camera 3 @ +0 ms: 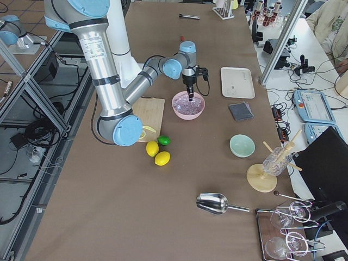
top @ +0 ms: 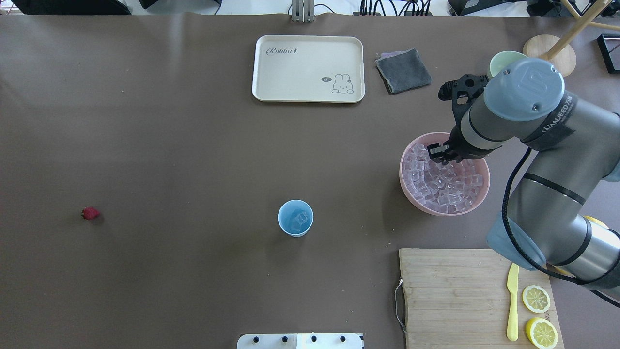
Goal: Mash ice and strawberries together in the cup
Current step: 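Carry the ice cube with the right gripper over the blue cup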
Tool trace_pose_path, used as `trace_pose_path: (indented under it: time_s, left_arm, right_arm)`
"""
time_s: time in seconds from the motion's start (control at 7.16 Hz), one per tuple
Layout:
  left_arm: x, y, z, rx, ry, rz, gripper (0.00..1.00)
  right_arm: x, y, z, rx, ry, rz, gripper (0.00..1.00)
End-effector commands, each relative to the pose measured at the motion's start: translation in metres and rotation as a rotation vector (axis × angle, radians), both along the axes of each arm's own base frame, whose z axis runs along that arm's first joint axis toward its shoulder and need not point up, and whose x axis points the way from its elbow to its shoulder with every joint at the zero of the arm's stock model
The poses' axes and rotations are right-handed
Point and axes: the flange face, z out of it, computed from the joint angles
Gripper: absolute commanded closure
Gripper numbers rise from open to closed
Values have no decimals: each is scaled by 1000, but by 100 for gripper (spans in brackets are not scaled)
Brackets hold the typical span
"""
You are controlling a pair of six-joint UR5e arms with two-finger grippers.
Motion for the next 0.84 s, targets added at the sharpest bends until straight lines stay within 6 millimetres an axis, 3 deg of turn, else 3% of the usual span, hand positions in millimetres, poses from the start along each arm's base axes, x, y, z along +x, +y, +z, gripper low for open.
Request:
trace_pose_path:
  time_s: [0.0, 0.14, 0.42, 0.7]
  left_arm:
    - [0, 3, -10, 11, 10, 2, 2]
    - [0, 4, 4, -8, -1, 4, 2]
    - [0, 6, 7, -20, 5, 3, 2]
    - [0, 5, 9, -28, 7, 0, 2]
  right_arm:
    - [-3, -9, -33, 53, -15, 24, 100]
    - [-9, -8, -42, 91, 2, 37, 100]
    - [-18, -9, -92, 150, -62, 34, 100]
    - [-43, 4, -125, 206, -98, 6, 100]
